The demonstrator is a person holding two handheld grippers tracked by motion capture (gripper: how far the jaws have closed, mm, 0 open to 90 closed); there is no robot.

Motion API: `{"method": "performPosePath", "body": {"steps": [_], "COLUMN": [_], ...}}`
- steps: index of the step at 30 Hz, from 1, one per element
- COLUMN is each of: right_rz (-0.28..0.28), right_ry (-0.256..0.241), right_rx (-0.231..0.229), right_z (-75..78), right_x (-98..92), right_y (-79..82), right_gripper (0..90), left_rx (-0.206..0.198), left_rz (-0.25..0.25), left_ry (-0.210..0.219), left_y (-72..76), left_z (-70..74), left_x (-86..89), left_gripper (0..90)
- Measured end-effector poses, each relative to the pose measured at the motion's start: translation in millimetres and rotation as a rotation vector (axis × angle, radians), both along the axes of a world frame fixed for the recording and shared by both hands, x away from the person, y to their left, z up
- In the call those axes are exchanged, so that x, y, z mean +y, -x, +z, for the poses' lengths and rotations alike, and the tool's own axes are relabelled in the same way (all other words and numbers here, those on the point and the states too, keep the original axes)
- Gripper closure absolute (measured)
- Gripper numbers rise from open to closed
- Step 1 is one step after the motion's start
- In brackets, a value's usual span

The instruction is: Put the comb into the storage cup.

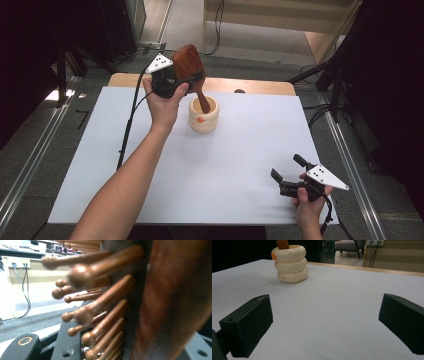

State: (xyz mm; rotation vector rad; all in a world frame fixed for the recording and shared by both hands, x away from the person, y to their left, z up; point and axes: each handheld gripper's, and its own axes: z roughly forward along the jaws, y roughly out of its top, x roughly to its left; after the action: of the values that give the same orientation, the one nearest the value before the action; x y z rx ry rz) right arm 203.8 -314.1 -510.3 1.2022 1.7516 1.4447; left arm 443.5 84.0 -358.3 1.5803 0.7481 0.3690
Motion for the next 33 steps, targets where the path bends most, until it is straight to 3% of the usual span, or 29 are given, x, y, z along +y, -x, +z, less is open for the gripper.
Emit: {"method": "performPosePath", "body": {"steps": [15, 22, 33], "right_rz": [-0.001, -0.001, -0.002], "right_ry": [0.000, -0.001, 0.002], "right_rx": [0.000, 0.002, -0.001], "right_z": [-0.2, -0.4, -0.3], "right_x": [-0.2, -0.3, -0.2], "right_y": [-0.3, -0.5, -0.6], "right_gripper": [0.0, 0.0, 0.0], "left_rx": [0.034, 0.062, 0.080], "left_rz": [0.020, 0.030, 0.050], "left_ry": [-0.004, 0.015, -0.003], "left_y": [-5.7, -9.3, -12.2], "left_z": [-21.9, -32.3, -46.3], "left_x": [-3.8, -2.9, -3.8], "left_gripper": [53.5, 53.4, 53.2]}}
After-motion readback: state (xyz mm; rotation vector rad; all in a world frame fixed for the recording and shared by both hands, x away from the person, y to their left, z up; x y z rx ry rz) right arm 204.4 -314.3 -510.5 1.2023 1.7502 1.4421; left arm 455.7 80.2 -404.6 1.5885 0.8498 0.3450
